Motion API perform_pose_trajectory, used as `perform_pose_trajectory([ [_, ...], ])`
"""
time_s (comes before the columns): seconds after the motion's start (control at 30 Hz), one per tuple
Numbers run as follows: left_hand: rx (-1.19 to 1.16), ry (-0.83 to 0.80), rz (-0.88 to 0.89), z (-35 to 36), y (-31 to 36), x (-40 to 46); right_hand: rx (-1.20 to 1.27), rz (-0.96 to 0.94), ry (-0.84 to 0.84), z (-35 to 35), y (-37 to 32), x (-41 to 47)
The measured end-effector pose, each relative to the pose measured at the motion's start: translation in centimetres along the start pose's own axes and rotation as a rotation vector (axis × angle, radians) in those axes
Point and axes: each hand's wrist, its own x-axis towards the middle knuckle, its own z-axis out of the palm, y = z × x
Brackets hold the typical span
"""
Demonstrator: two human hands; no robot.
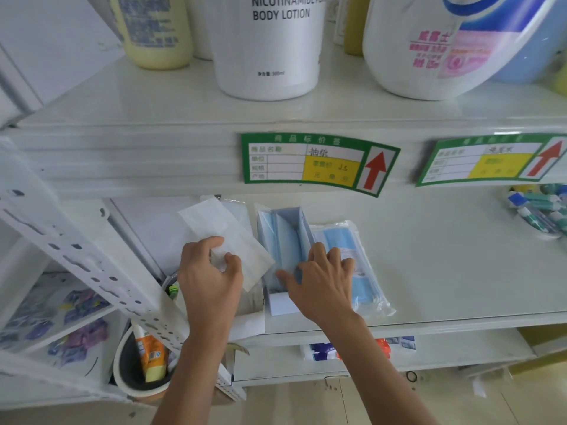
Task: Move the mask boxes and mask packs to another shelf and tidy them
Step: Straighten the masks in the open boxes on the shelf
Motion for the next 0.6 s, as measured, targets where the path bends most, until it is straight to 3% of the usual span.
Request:
perform_pose_trajectory([
  [0.37,-0.205,-0.042,-0.191,-0.7,-1.8,-0.7,0.135,0.055,0.082,-0.6,0.2,0.1],
  [0.6,-0.309,-0.107,-0.284,-0.8,-2.8,-0.5,0.381,0.160,0.199,-0.5,1.2,0.3],
])
